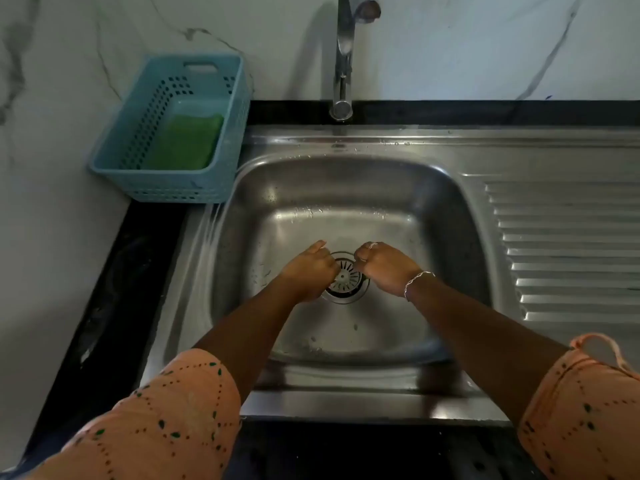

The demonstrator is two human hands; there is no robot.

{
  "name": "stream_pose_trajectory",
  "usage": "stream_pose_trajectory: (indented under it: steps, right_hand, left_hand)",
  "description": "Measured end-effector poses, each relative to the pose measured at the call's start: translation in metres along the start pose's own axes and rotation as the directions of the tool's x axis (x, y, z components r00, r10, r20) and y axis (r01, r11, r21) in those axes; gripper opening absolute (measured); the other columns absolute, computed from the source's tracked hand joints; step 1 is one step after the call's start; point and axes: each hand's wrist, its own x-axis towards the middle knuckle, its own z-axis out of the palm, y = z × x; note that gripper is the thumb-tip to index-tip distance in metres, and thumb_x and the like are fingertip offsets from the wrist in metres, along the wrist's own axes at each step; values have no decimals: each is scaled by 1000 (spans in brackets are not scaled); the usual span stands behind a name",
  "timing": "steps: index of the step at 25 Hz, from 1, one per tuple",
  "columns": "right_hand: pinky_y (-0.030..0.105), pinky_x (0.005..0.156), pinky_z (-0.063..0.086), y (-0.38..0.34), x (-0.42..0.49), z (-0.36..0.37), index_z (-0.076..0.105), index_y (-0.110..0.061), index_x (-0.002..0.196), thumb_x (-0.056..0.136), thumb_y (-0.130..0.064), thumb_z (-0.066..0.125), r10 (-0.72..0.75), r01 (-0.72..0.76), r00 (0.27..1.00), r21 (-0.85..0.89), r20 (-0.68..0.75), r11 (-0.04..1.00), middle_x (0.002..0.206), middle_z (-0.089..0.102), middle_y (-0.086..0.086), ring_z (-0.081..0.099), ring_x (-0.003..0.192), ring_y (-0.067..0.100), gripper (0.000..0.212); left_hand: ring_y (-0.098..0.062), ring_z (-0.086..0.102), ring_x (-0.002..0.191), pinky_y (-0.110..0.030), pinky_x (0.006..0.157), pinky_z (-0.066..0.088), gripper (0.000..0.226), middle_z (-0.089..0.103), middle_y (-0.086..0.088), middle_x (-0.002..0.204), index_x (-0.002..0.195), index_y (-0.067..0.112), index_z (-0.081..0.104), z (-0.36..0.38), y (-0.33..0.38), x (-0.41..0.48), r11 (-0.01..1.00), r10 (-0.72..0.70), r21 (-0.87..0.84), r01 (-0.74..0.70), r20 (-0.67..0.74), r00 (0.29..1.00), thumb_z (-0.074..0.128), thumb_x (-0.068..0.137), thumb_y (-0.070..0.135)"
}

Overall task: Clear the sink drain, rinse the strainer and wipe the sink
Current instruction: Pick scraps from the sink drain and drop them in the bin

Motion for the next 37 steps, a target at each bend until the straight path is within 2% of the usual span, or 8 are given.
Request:
stream_pose_trajectory:
  steps: [7,16,19,21,23,26,31,37]
  right_hand:
    - [41,90,48,-5,15,19,60,-5,112,88,0,44,-90,95,992,-51,92,994,115,62,14,56,109,33,30]
    - [41,94,44,-5,31,48,59,-3,114,89,0,39,-135,145,969,-38,206,989,121,58,16,55,112,35,32]
    - [29,81,52,-3,31,51,69,-15,97,82,-9,53,-185,207,970,-128,159,970,104,70,4,66,95,23,23]
    - [17,60,53,-1,31,43,73,-23,69,59,-24,77,-193,217,969,-157,151,964,73,73,-7,69,66,10,11]
    - [12,49,49,-2,31,45,70,-23,53,39,-28,86,-167,182,980,-151,107,972,57,69,-9,64,50,7,22]
    - [12,49,49,-3,32,51,70,-22,52,39,-28,86,-186,193,981,-165,58,967,54,67,-9,63,49,7,22]
    - [18,61,54,-1,30,52,73,-25,65,62,-25,77,-258,250,966,-186,-19,950,68,72,-9,67,63,7,5]
    - [20,60,56,-1,25,23,73,-19,66,56,-20,83,-239,235,958,-44,-157,971,66,71,-4,68,62,13,14]
  left_hand:
    - [-35,50,114,-41,101,36,29,59,-19,120,115,0,55,13,1,19,987,156,-58,-153,67,985,39,92,5]
    - [-35,47,116,-42,91,44,30,55,-20,123,115,0,55,31,1,41,966,158,-234,-115,178,971,36,92,3]
    - [-35,48,117,-43,90,46,30,55,-20,124,116,-1,55,40,1,43,969,160,-218,-116,198,967,37,93,4]
    - [-34,48,117,-43,90,47,30,55,-19,123,117,-1,55,42,1,45,968,156,-226,-109,206,966,38,93,4]
    - [-33,47,117,-43,88,46,30,55,-19,122,115,-1,56,42,1,47,965,160,-239,-109,205,966,37,92,2]
    - [-33,46,117,-42,87,46,30,57,-19,120,112,-2,56,45,1,48,965,154,-242,-99,219,963,34,91,0]
    - [-31,45,116,-40,84,47,28,56,-17,120,111,0,57,49,-1,40,954,88,-298,-29,187,978,37,92,4]
    - [-27,46,114,-36,77,46,26,56,-13,118,111,6,59,38,-7,26,913,-65,-400,83,59,996,44,91,12]
